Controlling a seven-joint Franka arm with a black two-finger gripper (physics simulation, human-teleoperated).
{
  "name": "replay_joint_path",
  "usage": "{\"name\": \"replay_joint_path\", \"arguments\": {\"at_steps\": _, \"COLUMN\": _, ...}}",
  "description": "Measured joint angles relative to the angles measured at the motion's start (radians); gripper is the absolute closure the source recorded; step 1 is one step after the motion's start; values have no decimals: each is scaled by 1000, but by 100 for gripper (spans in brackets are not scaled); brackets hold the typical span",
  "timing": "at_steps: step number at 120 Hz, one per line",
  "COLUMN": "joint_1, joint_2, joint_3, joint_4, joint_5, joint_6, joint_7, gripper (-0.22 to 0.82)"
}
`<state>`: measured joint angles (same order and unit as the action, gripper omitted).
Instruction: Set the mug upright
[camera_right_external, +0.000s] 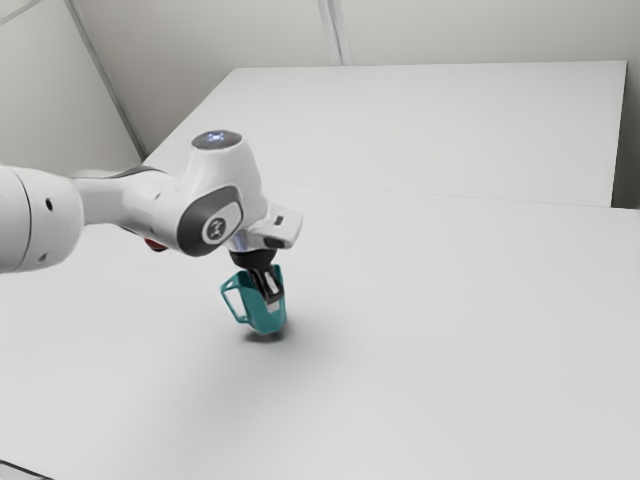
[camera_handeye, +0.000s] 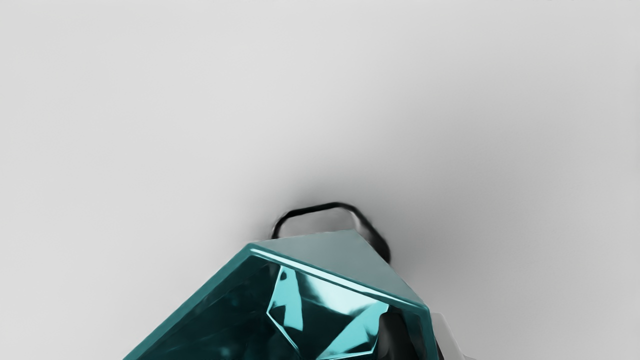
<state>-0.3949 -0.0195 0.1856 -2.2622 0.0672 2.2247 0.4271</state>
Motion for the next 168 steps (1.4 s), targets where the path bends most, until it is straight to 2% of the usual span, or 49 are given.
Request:
{"name": "replay_joint_path", "arguments": {"at_steps": 16, "joint_1": -40, "joint_2": -27, "joint_3": 0, "joint_4": -41, "joint_5": 24, "joint_6": 16, "joint_7": -70, "gripper": 76}}
{"name": "replay_joint_path", "arguments": {"at_steps": 40, "joint_1": 12, "joint_2": -52, "joint_3": 0, "joint_4": -92, "joint_5": 32, "joint_6": 34, "joint_7": -159, "gripper": 76}}
{"name": "replay_joint_path", "arguments": {"at_steps": 98, "joint_1": -15, "joint_2": -49, "joint_3": 1, "joint_4": -116, "joint_5": 34, "joint_6": 52, "joint_7": -300, "gripper": 75}}
{"name": "replay_joint_path", "arguments": {"at_steps": 101, "joint_1": -16, "joint_2": -49, "joint_3": 1, "joint_4": -115, "joint_5": 33, "joint_6": 53, "joint_7": -304, "gripper": 73}}
{"name": "replay_joint_path", "arguments": {"at_steps": 120, "joint_1": -16, "joint_2": -47, "joint_3": 1, "joint_4": -112, "joint_5": 32, "joint_6": 54, "joint_7": -323, "gripper": 39}}
{"name": "replay_joint_path", "arguments": {"at_steps": 131, "joint_1": -16, "joint_2": -50, "joint_3": 0, "joint_4": -106, "joint_5": 47, "joint_6": 54, "joint_7": -328, "gripper": 25}}
{"name": "replay_joint_path", "arguments": {"at_steps": 147, "joint_1": -18, "joint_2": -62, "joint_3": 1, "joint_4": -93, "joint_5": 74, "joint_6": 53, "joint_7": -335, "gripper": 14}}
{"name": "replay_joint_path", "arguments": {"at_steps": 168, "joint_1": -16, "joint_2": -88, "joint_3": 1, "joint_4": -22, "joint_5": 78, "joint_6": 43, "joint_7": -341, "gripper": 6}}
